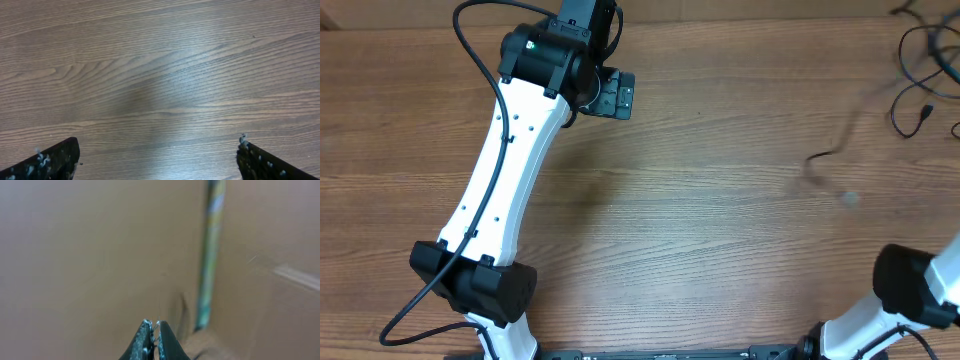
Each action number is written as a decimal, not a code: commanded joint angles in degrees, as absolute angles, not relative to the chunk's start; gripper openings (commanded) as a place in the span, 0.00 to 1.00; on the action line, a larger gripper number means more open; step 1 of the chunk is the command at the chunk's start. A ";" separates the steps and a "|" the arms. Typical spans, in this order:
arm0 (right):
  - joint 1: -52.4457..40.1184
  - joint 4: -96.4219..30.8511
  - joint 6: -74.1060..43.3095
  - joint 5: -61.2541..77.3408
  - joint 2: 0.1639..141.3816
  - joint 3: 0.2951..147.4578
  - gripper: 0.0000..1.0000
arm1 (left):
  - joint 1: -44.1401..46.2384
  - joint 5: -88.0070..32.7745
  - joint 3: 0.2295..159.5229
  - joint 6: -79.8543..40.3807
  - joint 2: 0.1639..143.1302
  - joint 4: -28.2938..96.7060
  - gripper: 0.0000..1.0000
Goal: Untangle cables
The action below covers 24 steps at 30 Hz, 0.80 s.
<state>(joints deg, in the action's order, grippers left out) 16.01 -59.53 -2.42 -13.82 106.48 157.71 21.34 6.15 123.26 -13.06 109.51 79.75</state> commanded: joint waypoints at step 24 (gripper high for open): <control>26.81 -74.08 -19.40 -13.98 103.94 139.74 0.53 | 21.02 5.72 124.62 -11.79 109.27 79.00 1.00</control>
